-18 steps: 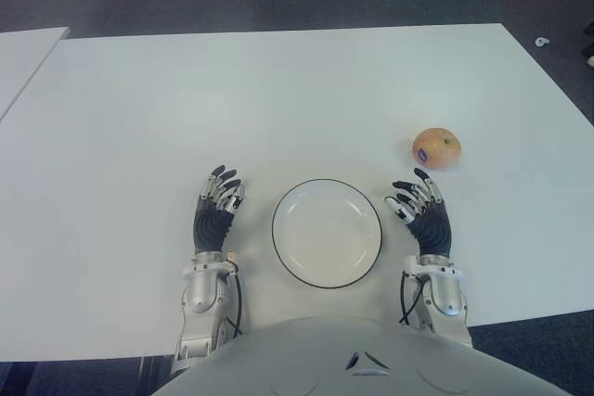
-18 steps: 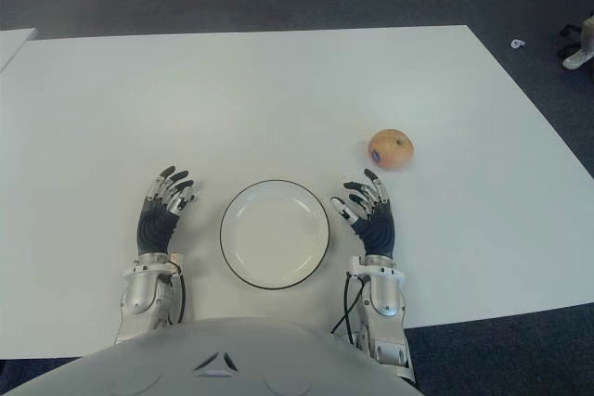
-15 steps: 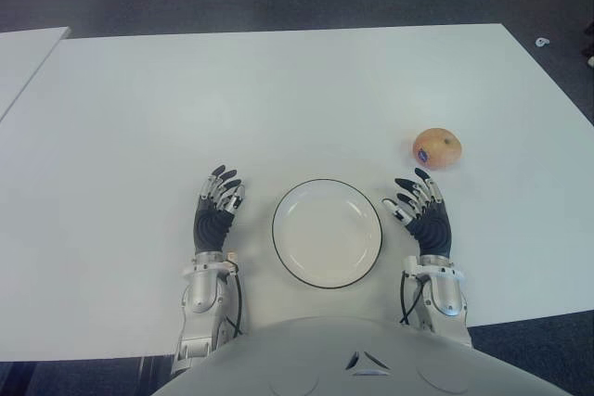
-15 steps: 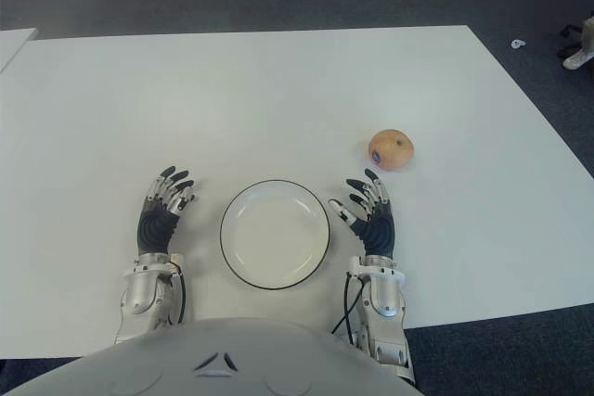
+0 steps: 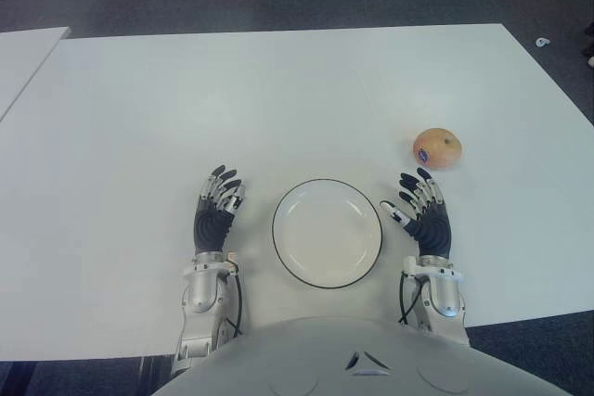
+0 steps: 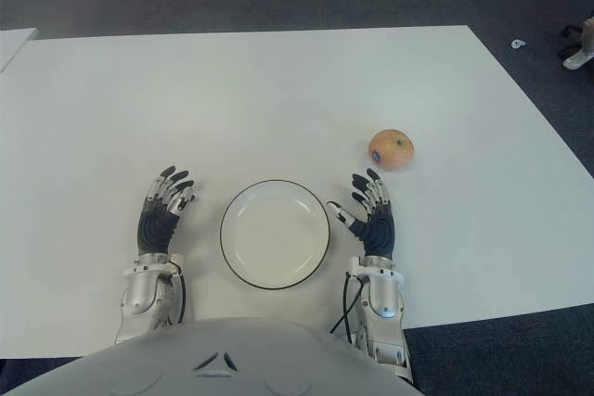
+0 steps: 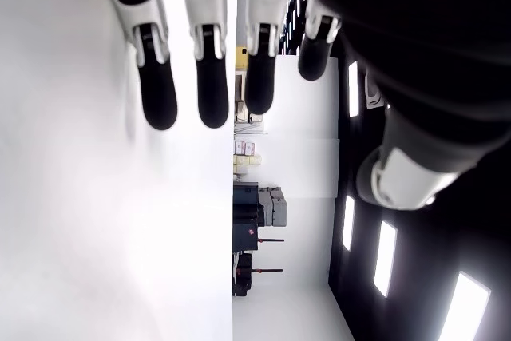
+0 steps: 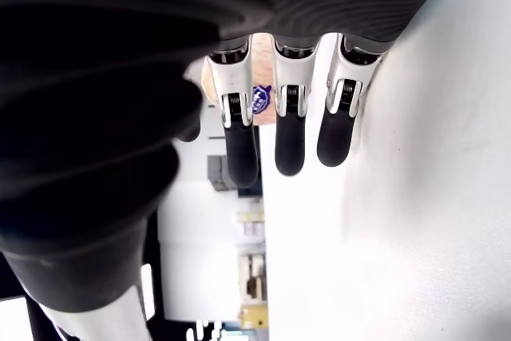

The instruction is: Put the apples into the plate.

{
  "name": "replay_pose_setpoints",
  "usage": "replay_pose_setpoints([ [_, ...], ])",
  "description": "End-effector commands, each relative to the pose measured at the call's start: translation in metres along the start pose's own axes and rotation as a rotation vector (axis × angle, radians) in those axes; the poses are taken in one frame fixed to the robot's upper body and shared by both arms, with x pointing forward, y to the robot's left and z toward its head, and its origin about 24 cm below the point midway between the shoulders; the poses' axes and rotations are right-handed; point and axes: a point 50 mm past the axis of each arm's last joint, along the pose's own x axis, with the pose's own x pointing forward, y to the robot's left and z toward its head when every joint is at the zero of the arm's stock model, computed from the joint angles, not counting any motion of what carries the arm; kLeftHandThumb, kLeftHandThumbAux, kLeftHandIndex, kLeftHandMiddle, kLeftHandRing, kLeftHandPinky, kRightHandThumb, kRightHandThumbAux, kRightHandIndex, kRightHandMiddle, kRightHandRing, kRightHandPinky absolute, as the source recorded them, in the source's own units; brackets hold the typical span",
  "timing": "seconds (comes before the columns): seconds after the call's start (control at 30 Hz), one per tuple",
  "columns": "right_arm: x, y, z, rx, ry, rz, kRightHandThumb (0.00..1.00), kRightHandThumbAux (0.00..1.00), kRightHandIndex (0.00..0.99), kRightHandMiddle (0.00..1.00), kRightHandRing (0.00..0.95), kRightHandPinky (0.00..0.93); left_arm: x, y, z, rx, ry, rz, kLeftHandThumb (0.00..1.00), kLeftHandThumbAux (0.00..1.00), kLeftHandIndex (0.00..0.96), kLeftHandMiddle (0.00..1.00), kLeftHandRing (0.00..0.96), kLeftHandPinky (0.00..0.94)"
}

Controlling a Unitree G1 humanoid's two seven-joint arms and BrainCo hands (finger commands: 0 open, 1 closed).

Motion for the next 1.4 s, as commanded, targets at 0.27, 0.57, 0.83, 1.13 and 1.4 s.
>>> replay_pose_setpoints([
  [0.27,-0.011,-0.002,-0.025,0.006,0.145,-0.016,0.585,0.839,0.110,0.279,0.238,0.216,-0.004,0.000,-0.008,0.004,0.053,0.002,0.407,0.604,0.156,0.230,0.287,0.353],
  [0.57,-0.003,-0.004,-0.008,0.006,0.051,0.022,0.518,0.799,0.119,0.254,0.254,0.268,-0.004,0.000,-0.008,0.000,0.051,0.000,0.405,0.604,0.162,0.232,0.288,0.351],
  [0.83,0.016,-0.008,0.024,0.011,-0.115,0.024,0.542,0.738,0.145,0.254,0.252,0.252,0.000,-0.001,-0.010,-0.005,0.049,-0.012,0.416,0.606,0.165,0.233,0.290,0.355],
  [1.13,0.034,0.005,0.102,-0.336,-0.675,0.100,0.480,0.650,0.167,0.229,0.213,0.195,0.006,-0.006,-0.012,-0.006,0.049,-0.030,0.421,0.614,0.164,0.234,0.293,0.358],
  [1.4,0.069,-0.018,0.126,-0.949,-1.005,-0.079,0.426,0.569,0.140,0.187,0.160,0.077,0.007,-0.008,-0.015,-0.015,0.059,-0.037,0.411,0.614,0.160,0.232,0.290,0.353],
])
